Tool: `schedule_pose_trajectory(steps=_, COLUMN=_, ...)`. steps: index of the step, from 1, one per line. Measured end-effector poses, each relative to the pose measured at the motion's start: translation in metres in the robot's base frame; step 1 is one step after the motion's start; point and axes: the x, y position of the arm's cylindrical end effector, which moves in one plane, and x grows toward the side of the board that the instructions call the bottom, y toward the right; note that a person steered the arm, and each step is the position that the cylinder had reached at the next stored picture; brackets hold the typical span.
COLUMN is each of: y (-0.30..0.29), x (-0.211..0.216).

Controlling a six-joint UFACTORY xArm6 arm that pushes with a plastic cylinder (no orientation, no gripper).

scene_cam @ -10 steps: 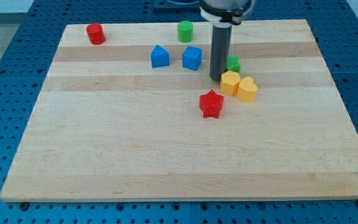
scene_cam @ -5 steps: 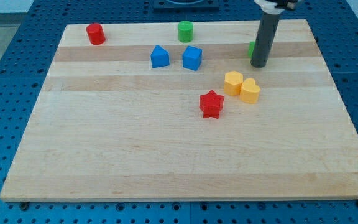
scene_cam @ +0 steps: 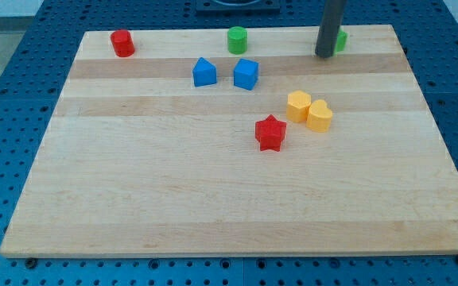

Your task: Move green star towards top right

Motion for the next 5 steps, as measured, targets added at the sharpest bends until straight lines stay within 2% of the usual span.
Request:
schedule_pose_trajectory(steps=3, y=0.002, x=-0.010)
schedule_pose_trajectory(steps=5, y=0.002, x=0.025)
